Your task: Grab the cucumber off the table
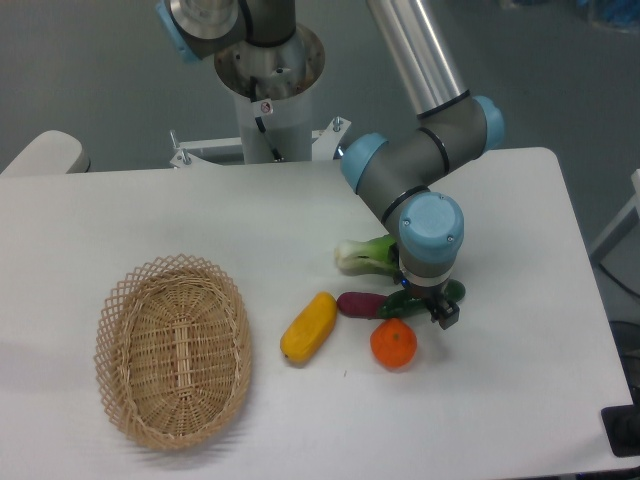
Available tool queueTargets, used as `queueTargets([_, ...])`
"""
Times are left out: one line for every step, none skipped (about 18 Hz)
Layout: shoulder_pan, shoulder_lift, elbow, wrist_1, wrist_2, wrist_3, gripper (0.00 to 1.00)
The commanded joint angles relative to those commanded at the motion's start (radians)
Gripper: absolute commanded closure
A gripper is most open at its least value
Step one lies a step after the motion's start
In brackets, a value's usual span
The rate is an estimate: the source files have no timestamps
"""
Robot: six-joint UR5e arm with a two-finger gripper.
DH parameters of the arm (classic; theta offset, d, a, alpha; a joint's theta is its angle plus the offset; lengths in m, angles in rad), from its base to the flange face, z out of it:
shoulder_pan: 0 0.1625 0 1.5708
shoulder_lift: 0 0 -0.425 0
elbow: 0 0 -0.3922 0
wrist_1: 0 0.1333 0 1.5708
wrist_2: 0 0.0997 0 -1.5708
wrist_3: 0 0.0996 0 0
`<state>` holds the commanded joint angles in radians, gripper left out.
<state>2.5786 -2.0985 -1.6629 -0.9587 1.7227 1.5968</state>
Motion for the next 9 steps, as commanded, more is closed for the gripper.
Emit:
queueTargets([0.002, 0.000, 0.006, -0.002, 0.000, 0.009, 0.50])
queueTargets([0.002, 0.000, 0.008, -0.002, 0.002, 0.011, 0.60])
queueTargets([0.003, 0.000, 0.008, -0.002, 0.003, 0.012, 0.65])
queueTargets([0.003, 0.000, 0.008, -0.002, 0.003, 0.012, 0.69])
queueTargets([0.005, 0.002, 0.008, -0.002, 0.003, 0.014, 0.72])
queueTargets([0.005, 0.003, 0.008, -0.002, 0.003, 0.015, 0.73])
queueTargets([0.006, 0.005, 0.008, -0.003, 0.003, 0.024, 0.75])
queueTargets([0.006, 0.006, 0.009, -0.005, 0.003, 0.034, 0.76])
queueTargets([0.008, 0.008, 0.011, -0.005, 0.003, 0.038, 0.79])
